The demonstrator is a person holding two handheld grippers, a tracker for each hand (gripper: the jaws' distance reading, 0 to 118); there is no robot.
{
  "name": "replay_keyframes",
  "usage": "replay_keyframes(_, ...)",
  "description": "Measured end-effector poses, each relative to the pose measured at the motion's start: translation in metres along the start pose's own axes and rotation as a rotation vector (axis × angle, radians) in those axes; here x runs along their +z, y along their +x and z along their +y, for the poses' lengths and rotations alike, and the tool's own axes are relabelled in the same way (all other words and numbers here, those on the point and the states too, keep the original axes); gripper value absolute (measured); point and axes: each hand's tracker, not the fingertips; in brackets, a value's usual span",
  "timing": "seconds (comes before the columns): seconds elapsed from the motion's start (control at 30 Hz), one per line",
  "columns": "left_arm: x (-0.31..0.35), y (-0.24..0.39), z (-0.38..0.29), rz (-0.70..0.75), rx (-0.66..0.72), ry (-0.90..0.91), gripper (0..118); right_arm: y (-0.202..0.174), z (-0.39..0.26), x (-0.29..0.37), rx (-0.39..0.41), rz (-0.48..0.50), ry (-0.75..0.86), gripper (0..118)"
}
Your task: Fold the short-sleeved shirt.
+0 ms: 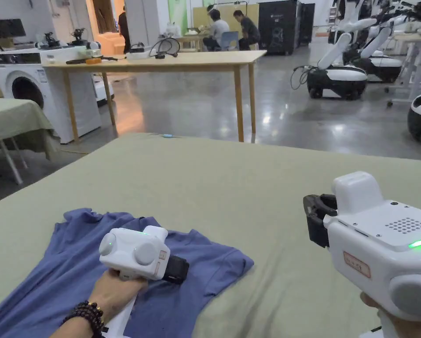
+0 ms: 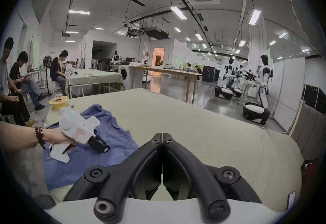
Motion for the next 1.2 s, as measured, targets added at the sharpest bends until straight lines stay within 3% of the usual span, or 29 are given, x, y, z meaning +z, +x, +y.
replay_keyframes(0.1,-0.001,-0.011,-0.002,-0.042,0.052,0.003,115,-0.005,-0.007,-0.009,-0.006,0.022,-0.027,0)
replay_keyframes(0.2,0.014,-0.007,-0.002,-0.092,0.015,0.054,71,-0.012,-0.011,-0.012,0.006,0.027,-0.041,0)
replay_keyframes(0.27,0.021,-0.003,-0.005,-0.084,-0.021,0.058,26,-0.017,-0.012,-0.010,0.010,0.036,-0.042,0)
replay_keyframes(0.3,0.022,0.000,-0.006,-0.071,-0.032,0.055,12,-0.018,-0.011,-0.008,0.009,0.042,-0.041,1)
replay_keyframes(0.33,0.025,0.005,-0.006,-0.018,-0.061,0.055,7,-0.020,-0.011,-0.007,0.008,0.050,-0.041,1)
replay_keyframes(0.4,0.026,0.004,-0.007,-0.003,-0.072,0.056,6,-0.021,-0.010,-0.003,0.015,0.057,-0.041,1)
replay_keyframes(0.53,0.049,0.008,0.004,0.029,0.034,0.179,5,-0.013,-0.010,0.013,0.030,0.049,-0.034,1)
replay_keyframes(0.6,0.067,0.015,0.016,-0.032,0.075,0.215,5,-0.003,-0.008,0.025,0.022,0.035,-0.030,1)
replay_keyframes(0.7,0.096,0.043,0.036,-0.076,-0.005,0.296,5,0.018,-0.009,0.054,0.007,0.008,-0.007,1)
replay_keyframes(0.93,0.177,0.191,0.094,-0.404,-0.122,0.459,5,0.084,-0.012,0.155,-0.007,-0.168,0.034,1)
replay_keyframes(1.03,0.213,0.288,0.098,-0.541,-0.263,0.487,5,0.116,-0.013,0.206,-0.009,-0.284,0.061,1)
replay_keyframes(1.2,0.249,0.425,0.093,-0.805,-0.371,0.499,5,0.170,-0.016,0.281,-0.048,-0.492,0.082,1)
